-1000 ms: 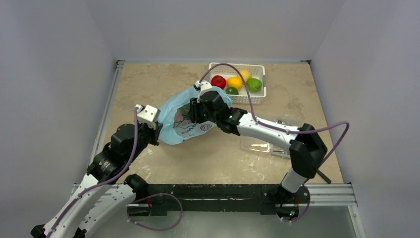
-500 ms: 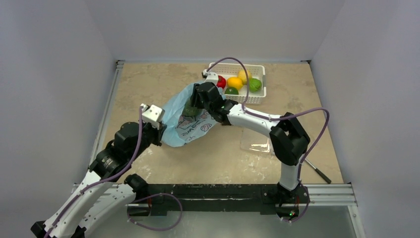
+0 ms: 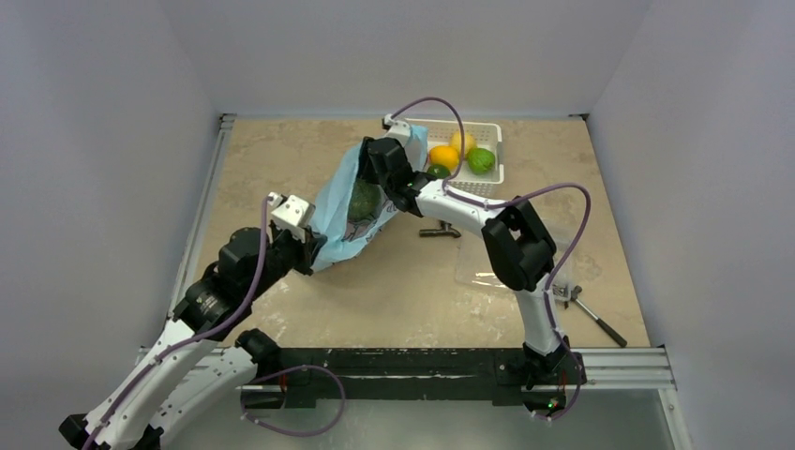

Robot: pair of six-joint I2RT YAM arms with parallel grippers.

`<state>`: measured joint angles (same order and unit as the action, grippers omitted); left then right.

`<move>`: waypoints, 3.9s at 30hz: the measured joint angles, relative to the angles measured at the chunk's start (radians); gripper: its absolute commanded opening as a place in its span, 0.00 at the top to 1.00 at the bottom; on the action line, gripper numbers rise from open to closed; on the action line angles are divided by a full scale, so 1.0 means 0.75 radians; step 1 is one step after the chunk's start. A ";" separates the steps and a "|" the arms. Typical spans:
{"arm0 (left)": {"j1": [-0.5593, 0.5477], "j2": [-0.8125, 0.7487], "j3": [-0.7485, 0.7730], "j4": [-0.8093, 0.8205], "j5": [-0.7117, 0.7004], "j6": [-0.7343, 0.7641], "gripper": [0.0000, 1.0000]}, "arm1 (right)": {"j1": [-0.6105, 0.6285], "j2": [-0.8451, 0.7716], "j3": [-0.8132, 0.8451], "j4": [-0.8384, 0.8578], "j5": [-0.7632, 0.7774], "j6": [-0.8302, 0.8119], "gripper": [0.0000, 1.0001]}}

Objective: Take the fake fruits out of the plastic bag
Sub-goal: Adjust the fake fruit in the plastic bag, then take out the fake fruit from the plastic bag, then place the fake fruit in the bin.

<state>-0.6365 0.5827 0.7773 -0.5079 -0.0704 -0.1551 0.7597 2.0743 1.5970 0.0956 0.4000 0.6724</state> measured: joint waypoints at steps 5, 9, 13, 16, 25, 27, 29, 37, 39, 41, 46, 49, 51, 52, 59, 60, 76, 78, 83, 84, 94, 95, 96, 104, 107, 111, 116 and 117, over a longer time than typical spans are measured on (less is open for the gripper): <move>0.000 0.036 0.015 -0.026 0.006 -0.064 1.00 | -0.002 0.052 0.075 -0.012 -0.123 -0.093 0.23; -0.001 0.064 0.039 -0.103 -0.059 -0.171 1.00 | 0.003 0.052 0.074 -0.047 -0.282 -0.238 0.13; -0.001 0.106 0.044 -0.221 -0.182 -0.315 1.00 | 0.041 0.050 0.039 -0.073 -0.303 -0.389 0.20; -0.001 0.159 0.044 -0.327 -0.315 -0.461 1.00 | 0.101 0.026 -0.006 -0.039 -0.277 -0.483 0.29; -0.001 0.192 -0.055 -0.493 -0.485 -0.743 0.63 | 0.271 -0.339 -0.617 0.041 -0.365 -0.534 0.32; -0.001 0.092 -0.079 -0.491 -0.447 -0.727 0.41 | 0.308 -0.390 -0.727 0.040 -0.387 -0.520 0.30; -0.001 0.002 -0.080 -0.472 -0.417 -0.714 0.35 | 0.319 -0.439 -0.792 0.043 -0.393 -0.497 0.29; -0.001 0.065 0.179 -0.450 -0.313 -0.516 0.24 | 0.292 -0.646 -0.827 0.146 -0.263 -0.324 0.30; -0.001 0.131 0.224 -0.420 -0.270 -0.460 0.24 | 0.286 -0.678 -0.837 0.175 -0.237 -0.276 0.30; -0.001 0.191 0.236 -0.394 -0.229 -0.413 0.24 | 0.282 -0.692 -0.842 0.187 -0.221 -0.219 0.28; -0.001 0.339 0.235 -0.371 -0.144 -0.310 0.24 | 0.271 -0.686 -0.847 0.186 -0.223 -0.139 0.34; -0.001 0.380 0.232 -0.371 -0.096 -0.255 0.23 | 0.268 -0.680 -0.852 0.185 -0.235 -0.146 0.43; -0.001 0.388 0.229 -0.369 -0.060 -0.222 0.23 | 0.266 -0.680 -0.870 0.195 -0.248 -0.157 0.49; -0.001 0.391 0.223 -0.362 -0.045 -0.208 0.24 | 0.263 -0.680 -0.882 0.202 -0.256 -0.165 0.54; -0.001 0.490 0.185 -0.351 0.013 -0.147 0.32 | 0.260 -0.616 -0.895 0.242 -0.317 -0.222 0.96; -0.001 0.507 0.185 -0.355 0.009 -0.145 0.31 | 0.260 -0.605 -0.890 0.239 -0.324 -0.232 1.00; 0.026 0.572 0.151 -0.399 -0.112 -0.119 0.99 | 0.259 -0.726 -0.849 0.210 -0.543 -0.291 1.00; 0.064 0.576 0.151 -0.400 -0.116 -0.120 1.00 | 0.260 -0.731 -0.830 0.207 -0.580 -0.305 1.00; 0.157 0.523 0.143 -0.371 -0.105 -0.129 1.00 | 0.260 -0.781 -0.824 0.205 -0.688 -0.332 1.00; 0.161 0.512 0.143 -0.368 -0.105 -0.132 1.00 | 0.260 -0.796 -0.824 0.205 -0.713 -0.334 1.00; 0.168 0.462 0.140 -0.351 -0.203 -0.211 1.00 | 0.260 -0.942 -0.792 0.315 -0.957 -0.268 1.00; 0.168 0.454 0.137 -0.350 -0.213 -0.214 1.00 | 0.260 -0.937 -0.772 0.317 -0.980 -0.257 1.00; 0.168 0.439 0.131 -0.350 -0.225 -0.222 1.00 | 0.260 -0.922 -0.737 0.315 -1.014 -0.242 1.00; 0.168 0.312 0.100 -0.342 -0.379 -0.274 1.00 | 0.260 -0.875 -0.634 0.319 -1.096 -0.137 1.00; 0.171 0.326 0.100 -0.342 -0.460 -0.298 1.00 | 0.260 -0.783 -0.390 0.175 -1.056 -0.155 1.00; 0.210 0.365 0.115 -0.348 -0.539 -0.338 1.00 | 0.243 -0.705 -0.074 -0.004 -0.938 -0.222 1.00; 0.267 0.462 0.228 -0.350 -0.655 -0.340 1.00 | 0.094 -0.719 0.095 -0.075 -0.882 -0.245 1.00; 0.273 0.483 0.258 -0.344 -0.682 -0.337 1.00 | 0.038 -0.723 0.110 -0.077 -0.882 -0.238 1.00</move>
<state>-0.4316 0.9451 0.9707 -0.7662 -0.5816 -0.4076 0.7883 1.5318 1.6794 0.0376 -0.2619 0.4942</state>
